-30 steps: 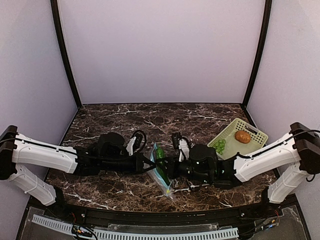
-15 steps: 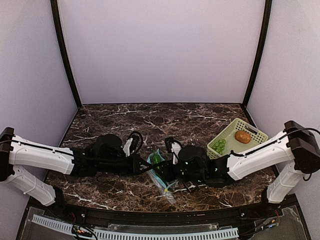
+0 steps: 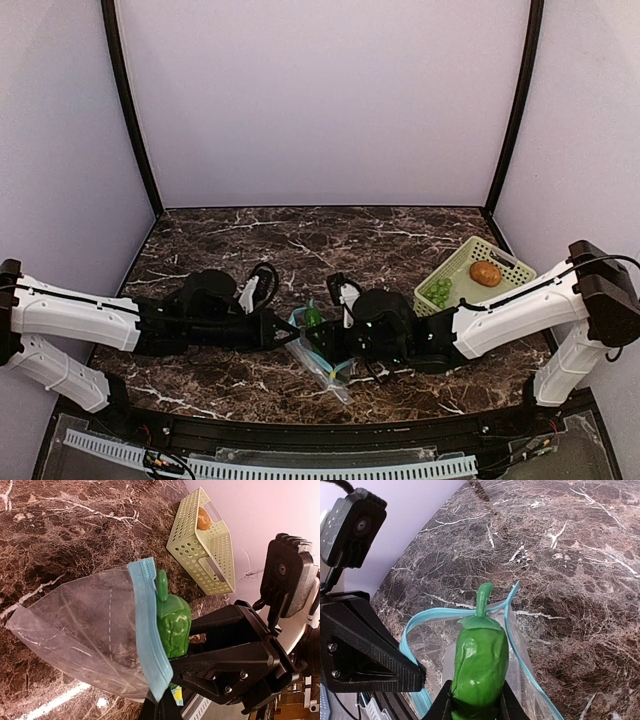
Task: Place the food in the zip-top bag and seal the zipper
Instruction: Place the fake vegetable in the zipper food storage bag, then adjust the zipper food storage bag, then adjust the fake fruit in the bin, then pick up the fake fruit from the bin, then place the fake fruit in the zipper food storage bag.
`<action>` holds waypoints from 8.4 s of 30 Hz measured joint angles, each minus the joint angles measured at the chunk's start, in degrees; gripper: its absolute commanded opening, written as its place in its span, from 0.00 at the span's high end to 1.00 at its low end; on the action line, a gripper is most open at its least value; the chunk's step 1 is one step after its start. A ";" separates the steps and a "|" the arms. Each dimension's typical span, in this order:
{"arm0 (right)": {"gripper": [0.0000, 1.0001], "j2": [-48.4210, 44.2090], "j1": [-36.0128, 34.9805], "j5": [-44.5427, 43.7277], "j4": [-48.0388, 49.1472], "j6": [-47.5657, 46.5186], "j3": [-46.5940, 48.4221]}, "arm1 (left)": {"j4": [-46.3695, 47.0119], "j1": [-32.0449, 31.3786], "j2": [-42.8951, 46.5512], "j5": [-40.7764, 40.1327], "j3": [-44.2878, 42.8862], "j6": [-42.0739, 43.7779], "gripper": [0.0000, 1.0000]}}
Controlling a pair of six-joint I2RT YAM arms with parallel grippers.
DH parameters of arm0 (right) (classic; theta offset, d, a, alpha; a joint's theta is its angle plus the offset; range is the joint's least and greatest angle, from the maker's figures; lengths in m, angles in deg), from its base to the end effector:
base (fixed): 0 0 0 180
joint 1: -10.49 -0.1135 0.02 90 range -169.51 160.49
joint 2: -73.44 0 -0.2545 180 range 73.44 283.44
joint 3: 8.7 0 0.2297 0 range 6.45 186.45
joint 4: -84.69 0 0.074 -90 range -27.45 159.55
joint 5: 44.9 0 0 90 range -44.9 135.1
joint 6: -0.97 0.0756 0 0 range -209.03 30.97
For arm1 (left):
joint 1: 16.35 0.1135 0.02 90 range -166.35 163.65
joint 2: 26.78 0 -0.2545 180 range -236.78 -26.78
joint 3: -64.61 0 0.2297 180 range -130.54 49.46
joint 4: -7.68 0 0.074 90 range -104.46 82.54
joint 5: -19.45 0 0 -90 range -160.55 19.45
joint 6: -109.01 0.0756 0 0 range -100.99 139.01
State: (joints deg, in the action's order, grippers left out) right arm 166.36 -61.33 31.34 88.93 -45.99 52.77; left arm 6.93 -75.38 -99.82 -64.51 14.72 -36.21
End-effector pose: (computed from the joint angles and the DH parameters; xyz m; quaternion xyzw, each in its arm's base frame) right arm 0.1294 0.3365 0.1804 -0.1502 0.8364 0.3808 0.3646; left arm 0.1441 -0.2556 0.2062 0.0565 0.8356 -0.4814 0.2585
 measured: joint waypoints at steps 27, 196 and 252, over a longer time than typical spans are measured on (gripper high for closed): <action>0.26 -9.79 -0.20 3.13 -13.92 -11.13 2.05 | -0.31 0.63 1.16 3.10 0.04 2.84 0.99; 0.11 -7.89 57.81 10.93 -44.72 -7.78 -1.77 | -11.23 2.29 9.35 -1.99 -0.35 5.95 0.99; 0.58 -44.65 56.37 38.77 -42.75 -17.20 0.20 | -7.13 2.29 6.47 5.25 -0.50 6.54 0.99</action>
State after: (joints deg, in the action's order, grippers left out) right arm 121.71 -4.96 70.11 46.18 -63.19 52.97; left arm -0.20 -73.08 -93.35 -59.26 14.22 -29.68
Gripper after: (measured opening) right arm 0.421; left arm 0.009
